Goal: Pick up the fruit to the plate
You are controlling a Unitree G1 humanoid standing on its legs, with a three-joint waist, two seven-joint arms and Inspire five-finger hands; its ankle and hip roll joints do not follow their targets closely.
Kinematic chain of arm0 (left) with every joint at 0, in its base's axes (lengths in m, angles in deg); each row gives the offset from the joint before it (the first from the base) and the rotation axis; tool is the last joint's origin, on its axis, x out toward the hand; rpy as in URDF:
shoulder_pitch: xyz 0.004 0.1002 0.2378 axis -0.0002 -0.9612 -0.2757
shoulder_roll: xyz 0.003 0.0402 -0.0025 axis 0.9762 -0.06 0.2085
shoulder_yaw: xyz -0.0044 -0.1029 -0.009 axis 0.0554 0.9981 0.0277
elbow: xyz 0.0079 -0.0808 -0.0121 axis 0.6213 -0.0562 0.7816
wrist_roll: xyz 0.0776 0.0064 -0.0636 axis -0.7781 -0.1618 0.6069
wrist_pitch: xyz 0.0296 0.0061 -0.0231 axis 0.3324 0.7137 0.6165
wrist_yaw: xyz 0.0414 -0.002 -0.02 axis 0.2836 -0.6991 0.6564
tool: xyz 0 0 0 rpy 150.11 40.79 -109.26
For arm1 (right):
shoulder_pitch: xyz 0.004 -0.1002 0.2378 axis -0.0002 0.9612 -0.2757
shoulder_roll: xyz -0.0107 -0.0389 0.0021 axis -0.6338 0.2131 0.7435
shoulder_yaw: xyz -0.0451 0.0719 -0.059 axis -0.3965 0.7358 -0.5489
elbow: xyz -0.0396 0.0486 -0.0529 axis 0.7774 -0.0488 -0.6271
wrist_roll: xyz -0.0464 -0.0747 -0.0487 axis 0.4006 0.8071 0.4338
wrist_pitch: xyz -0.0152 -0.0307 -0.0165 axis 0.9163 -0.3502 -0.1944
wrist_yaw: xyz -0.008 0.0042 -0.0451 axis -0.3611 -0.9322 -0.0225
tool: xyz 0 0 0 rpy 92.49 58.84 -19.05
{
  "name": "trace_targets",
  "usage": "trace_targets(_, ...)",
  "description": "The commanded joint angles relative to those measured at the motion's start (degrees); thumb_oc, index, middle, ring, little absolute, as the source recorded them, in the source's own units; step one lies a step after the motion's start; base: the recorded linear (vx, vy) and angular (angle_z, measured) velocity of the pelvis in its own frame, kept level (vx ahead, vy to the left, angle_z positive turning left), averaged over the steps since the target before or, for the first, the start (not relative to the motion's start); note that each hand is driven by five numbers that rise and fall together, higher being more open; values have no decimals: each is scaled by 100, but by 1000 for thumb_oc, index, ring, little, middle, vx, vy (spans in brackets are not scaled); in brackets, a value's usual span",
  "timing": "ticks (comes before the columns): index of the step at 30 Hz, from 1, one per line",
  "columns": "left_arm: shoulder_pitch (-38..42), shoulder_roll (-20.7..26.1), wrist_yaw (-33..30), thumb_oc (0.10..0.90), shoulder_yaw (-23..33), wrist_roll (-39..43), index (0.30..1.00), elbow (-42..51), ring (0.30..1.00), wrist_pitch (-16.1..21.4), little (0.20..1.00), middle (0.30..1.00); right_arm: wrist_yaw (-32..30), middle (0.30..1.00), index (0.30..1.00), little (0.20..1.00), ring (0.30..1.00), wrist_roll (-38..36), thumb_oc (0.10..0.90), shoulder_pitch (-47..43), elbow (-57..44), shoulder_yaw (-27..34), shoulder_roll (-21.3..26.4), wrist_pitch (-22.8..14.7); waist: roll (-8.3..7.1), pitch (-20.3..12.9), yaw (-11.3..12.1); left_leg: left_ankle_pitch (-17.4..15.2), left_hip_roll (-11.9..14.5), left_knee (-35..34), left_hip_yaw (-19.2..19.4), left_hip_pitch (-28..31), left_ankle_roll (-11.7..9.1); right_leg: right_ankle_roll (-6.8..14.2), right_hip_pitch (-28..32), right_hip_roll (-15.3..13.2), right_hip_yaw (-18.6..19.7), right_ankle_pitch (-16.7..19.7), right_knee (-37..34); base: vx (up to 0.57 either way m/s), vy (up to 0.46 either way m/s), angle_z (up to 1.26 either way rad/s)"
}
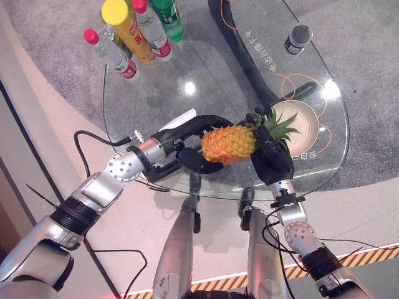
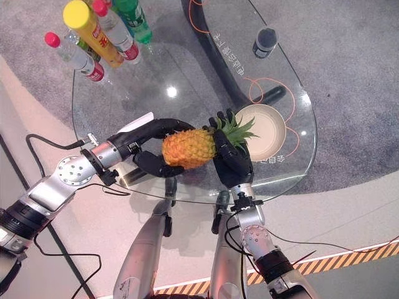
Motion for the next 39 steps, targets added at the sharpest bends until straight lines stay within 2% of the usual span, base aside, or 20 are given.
trace_targets(1, -136, -151, 1336, 100, -977, -314, 300, 1133, 300, 495, 200, 300, 57, 813, 813, 798, 813, 75, 698, -1513, -616, 326, -44, -684, 121, -129, -195, -1048, -432, 1264, 89, -74, 250, 298, 445, 17, -185, 1707, -1799, 0, 0, 0)
trace_targets(2, -133, -147, 1344, 100, -977, -326, 300, 1143, 300, 484, 200, 300, 34, 608, 608, 560, 608, 95, 460, -1518, -617, 333, -54, -690, 123, -129, -193, -1051, -429, 1269, 91, -79, 249, 299, 439, 12, -187, 1706, -1793, 0, 0, 0)
trace_targets(3, -134, -146, 1348, 100, -977, -328, 300, 1150, 300, 476, 200, 300, 32, 436, 436, 359, 436, 105, 259, -1518, -618, 334, -59, -699, 123, -129, -193, -1051, -427, 1271, 92, -80, 249, 300, 438, 10, -189, 1707, -1792, 0, 0, 0)
trace_targets(4, -134, -146, 1348, 100, -977, -328, 300, 1150, 300, 476, 200, 300, 32, 436, 436, 359, 436, 105, 259, -1518, -618, 334, -59, -699, 123, -129, -193, -1051, -427, 1271, 92, -80, 249, 300, 438, 10, -189, 1707, -1792, 0, 0, 0)
trace_targets(5, -126, -147, 1368, 100, -975, -341, 300, 1152, 300, 466, 200, 300, 7, 300, 300, 200, 300, 198, 100, -1524, -613, 323, -89, -774, 129, -129, -191, -1048, -430, 1265, 99, -82, 255, 296, 433, 19, -189, 1702, -1784, 0, 0, 0)
trace_targets(21, -177, -178, 1325, 100, -887, -475, 300, 1139, 300, 423, 200, 300, -24, 300, 300, 200, 300, 365, 100, -1430, -679, 327, -95, -778, 127, -129, -207, -1043, -419, 1297, 79, -148, 250, 262, 347, 46, -218, 1668, -1710, 0, 0, 0)
trace_targets(28, -202, -198, 1098, 100, -820, -631, 300, 1077, 300, 357, 200, 300, 15, 300, 300, 200, 300, 365, 100, -1409, -677, 334, -105, -784, 120, -129, -216, -1015, -414, 1271, 65, -113, 242, 248, 373, 64, -220, 1667, -1710, 0, 0, 0)
trace_targets(30, -211, -199, 1050, 342, -806, -680, 507, 1056, 507, 360, 442, 507, 26, 300, 300, 200, 300, 358, 100, -1412, -662, 341, -107, -796, 121, -129, -214, -1011, -416, 1261, 61, -105, 239, 248, 381, 66, -222, 1670, -1720, 0, 0, 0)
trace_targets(31, -218, -202, 999, 622, -797, -712, 747, 1045, 747, 336, 722, 747, 30, 300, 300, 200, 300, 352, 100, -1417, -657, 348, -102, -798, 119, -129, -213, -1007, -413, 1249, 56, -93, 239, 249, 391, 68, -226, 1671, -1727, 0, 0, 0)
trace_targets(32, -236, -216, 975, 800, -779, -747, 900, 1063, 900, 280, 900, 900, 25, 300, 300, 200, 300, 360, 100, -1416, -665, 356, -108, -792, 116, -129, -211, -1004, -412, 1244, 55, -84, 238, 249, 401, 68, -229, 1673, -1731, 0, 0, 0)
trace_targets(39, -364, -298, 805, 800, -652, -692, 900, 1004, 900, 83, 900, 900, 84, 300, 300, 200, 300, 350, 100, -1381, -705, 377, -120, -751, 110, -129, -202, -975, -403, 1185, 50, -22, 235, 246, 450, 86, -240, 1668, -1750, 0, 0, 0)
